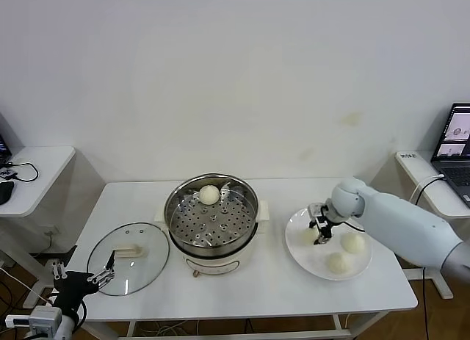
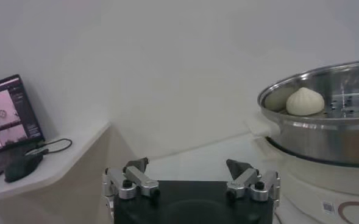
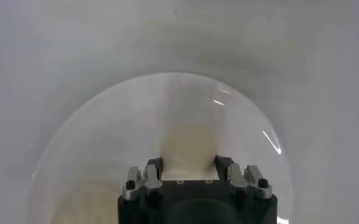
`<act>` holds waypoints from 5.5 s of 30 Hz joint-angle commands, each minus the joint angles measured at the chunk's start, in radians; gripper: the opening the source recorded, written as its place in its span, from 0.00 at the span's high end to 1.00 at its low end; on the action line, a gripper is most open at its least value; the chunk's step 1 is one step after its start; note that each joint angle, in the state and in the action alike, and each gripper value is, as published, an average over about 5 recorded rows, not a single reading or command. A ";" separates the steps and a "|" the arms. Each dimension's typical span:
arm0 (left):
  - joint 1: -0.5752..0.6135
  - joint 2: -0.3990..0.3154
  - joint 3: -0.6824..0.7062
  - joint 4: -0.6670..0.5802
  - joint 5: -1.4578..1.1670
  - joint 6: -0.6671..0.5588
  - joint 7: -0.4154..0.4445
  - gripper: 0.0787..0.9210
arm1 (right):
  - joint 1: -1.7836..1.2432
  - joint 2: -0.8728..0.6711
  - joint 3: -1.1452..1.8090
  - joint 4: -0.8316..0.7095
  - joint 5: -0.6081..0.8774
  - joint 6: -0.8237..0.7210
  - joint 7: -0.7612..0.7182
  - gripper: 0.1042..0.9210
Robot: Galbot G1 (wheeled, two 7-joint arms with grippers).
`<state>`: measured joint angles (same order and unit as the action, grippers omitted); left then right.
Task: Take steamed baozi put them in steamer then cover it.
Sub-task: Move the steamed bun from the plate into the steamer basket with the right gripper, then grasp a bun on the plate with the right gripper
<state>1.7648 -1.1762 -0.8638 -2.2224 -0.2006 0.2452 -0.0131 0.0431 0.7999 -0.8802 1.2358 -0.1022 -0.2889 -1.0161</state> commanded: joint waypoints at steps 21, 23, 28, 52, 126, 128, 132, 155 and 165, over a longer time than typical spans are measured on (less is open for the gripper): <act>-0.027 0.021 0.004 -0.007 -0.007 0.004 0.001 0.12 | 0.641 0.286 -0.296 0.140 0.535 -0.207 0.087 0.43; -0.028 0.022 -0.004 -0.008 -0.010 0.004 0.001 0.12 | 0.612 0.356 -0.299 0.116 0.553 -0.227 0.104 0.42; -0.031 0.024 -0.025 -0.010 -0.020 0.006 0.002 0.12 | 0.527 0.514 -0.299 0.026 0.582 -0.274 0.145 0.42; -0.048 0.010 -0.027 -0.017 -0.027 0.010 0.003 0.12 | 0.324 0.743 -0.305 -0.194 0.555 -0.390 0.241 0.42; -0.015 -0.002 0.009 -0.046 0.013 0.032 0.005 0.12 | -0.259 -0.379 0.231 0.355 -0.062 0.020 -0.131 0.12; -0.013 -0.005 0.008 -0.045 0.014 0.032 0.005 0.12 | -0.261 -0.356 0.231 0.333 -0.070 0.021 -0.124 0.12; -0.011 -0.010 0.005 -0.042 0.015 0.031 0.005 0.12 | -0.263 -0.309 0.226 0.288 -0.080 0.019 -0.112 0.12; -0.018 -0.013 0.002 -0.021 0.015 0.031 0.005 0.12 | -0.259 -0.172 0.211 0.168 -0.106 0.008 -0.089 0.16; -0.016 -0.016 0.001 -0.021 0.015 0.030 0.004 0.12 | -0.251 -0.186 0.210 0.169 -0.106 -0.005 -0.100 0.32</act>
<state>1.7474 -1.1908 -0.8632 -2.2440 -0.1857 0.2755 -0.0086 -0.2020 0.6053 -0.6747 1.4165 -0.2044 -0.2913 -1.1150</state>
